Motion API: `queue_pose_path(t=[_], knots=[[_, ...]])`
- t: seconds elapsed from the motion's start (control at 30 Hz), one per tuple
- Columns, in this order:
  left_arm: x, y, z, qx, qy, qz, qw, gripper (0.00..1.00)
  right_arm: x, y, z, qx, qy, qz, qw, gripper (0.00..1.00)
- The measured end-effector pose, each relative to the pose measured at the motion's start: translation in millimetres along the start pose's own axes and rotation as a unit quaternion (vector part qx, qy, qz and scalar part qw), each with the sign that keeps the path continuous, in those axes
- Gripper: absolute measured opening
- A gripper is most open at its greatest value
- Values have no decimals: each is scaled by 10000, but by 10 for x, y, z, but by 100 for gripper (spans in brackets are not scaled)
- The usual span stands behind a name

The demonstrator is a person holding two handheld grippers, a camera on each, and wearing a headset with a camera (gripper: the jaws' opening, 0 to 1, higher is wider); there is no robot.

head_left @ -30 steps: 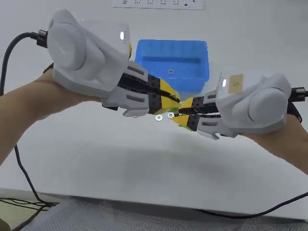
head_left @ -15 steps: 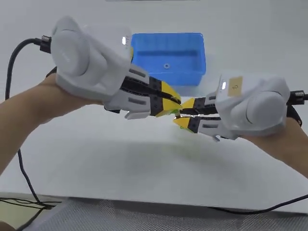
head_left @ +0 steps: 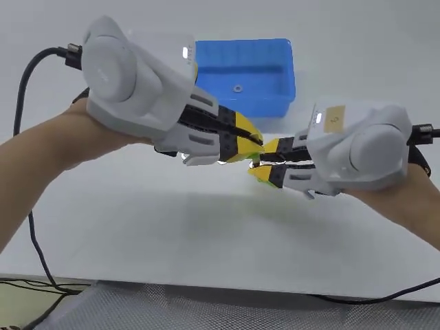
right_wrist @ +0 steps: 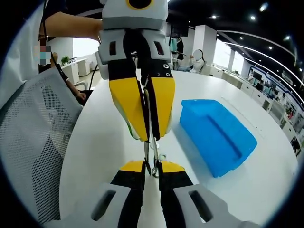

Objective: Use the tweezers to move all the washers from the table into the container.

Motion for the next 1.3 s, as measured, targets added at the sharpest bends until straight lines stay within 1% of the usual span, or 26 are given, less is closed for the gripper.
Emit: queue_pose_path(t=[0.2, 0.33, 0.47, 0.7, 0.87, 1.07, 1.23, 1.3], knots=[[22, 6, 6, -17, 8, -9, 10000, 8, -8, -8, 10, 8, 8, 29, 10000, 12], [26, 8, 11, -7, 13, 19, 10000, 8, -11, 10, 10, -25, -2, 31, 10000, 12], [27, 4, 12, -14, 4, -27, 10000, 7, -3, 23, 7, -62, 9, -8, 10000, 11], [22, -17, -27, 44, -7, -45, 10000, 7, 0, 39, 4, -64, -17, 1, 10000, 10], [60, 58, -116, -17, 86, -59, 9999, 7, -35, 143, -37, -164, -58, 2, 9998, 10], [73, 132, -208, 43, 90, 14, 9999, 7, -38, 274, -57, -201, -82, -127, 9997, 10], [101, 202, -337, 50, 109, 75, 9999, 7, -57, 413, -98, -287, -123, -205, 9993, 10], [116, 242, -389, 61, 116, 137, 9998, 7, -75, 480, -116, -299, -145, -298, 9990, 10]])
Point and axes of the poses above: the centre of the closed fingertips' face, and the gripper's own axes: z roughly forward along the fingers, x roughly to its left, y roughly out of its top, the point moved 1 cm from there along -z, roughly backward along the fingers, and after that the axes turned 3 degrees about y, right-handed, at the moved point
